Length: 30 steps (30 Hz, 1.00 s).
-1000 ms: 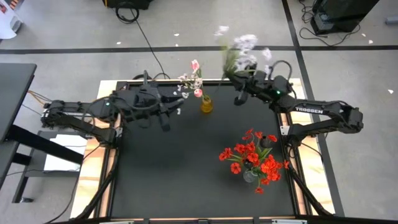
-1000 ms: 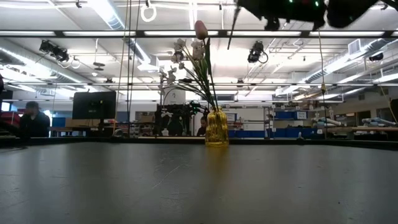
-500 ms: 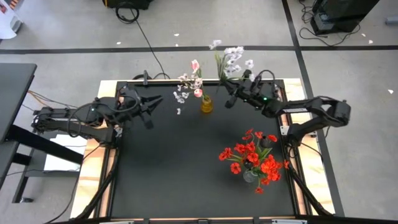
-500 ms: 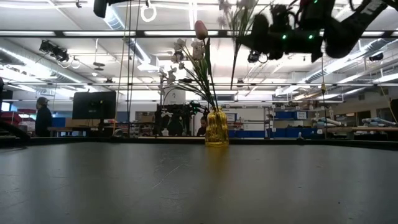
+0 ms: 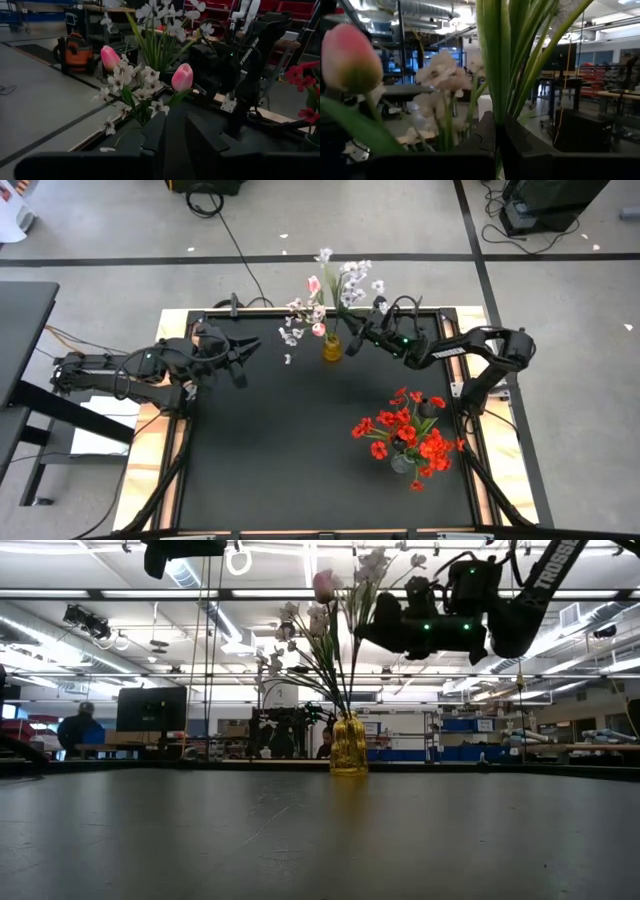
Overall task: Sort flowers into vase by color
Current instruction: Put the white flowers into the yellow vase
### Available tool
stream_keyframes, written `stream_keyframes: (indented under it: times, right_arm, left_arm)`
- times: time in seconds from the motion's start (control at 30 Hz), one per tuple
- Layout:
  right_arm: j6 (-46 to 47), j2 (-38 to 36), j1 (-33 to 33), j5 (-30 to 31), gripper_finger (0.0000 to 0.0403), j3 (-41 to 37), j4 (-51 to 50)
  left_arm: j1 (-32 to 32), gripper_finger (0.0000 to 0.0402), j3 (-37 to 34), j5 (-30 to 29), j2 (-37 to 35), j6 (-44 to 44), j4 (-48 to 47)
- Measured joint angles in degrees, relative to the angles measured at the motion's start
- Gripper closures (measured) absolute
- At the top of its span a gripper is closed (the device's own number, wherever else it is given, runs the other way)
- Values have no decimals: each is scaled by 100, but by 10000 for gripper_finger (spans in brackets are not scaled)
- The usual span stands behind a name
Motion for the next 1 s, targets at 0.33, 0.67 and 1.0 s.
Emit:
stream_keyframes:
  times: [0.33, 0.67, 1.0]
  right_arm:
    - [-321, -6, 16, 126, 386, 2, -334]
    - [-329, -6, -30, 117, 302, 0, -748]
    - [-417, -316, 161, -401, 186, 0, -1974]
  left_arm:
    - [4, 326, 0, -50, 0, 33, -17]
    - [4, 326, 0, -127, 0, 44, -125]
    - [4, 326, 0, -127, 0, 46, -146]
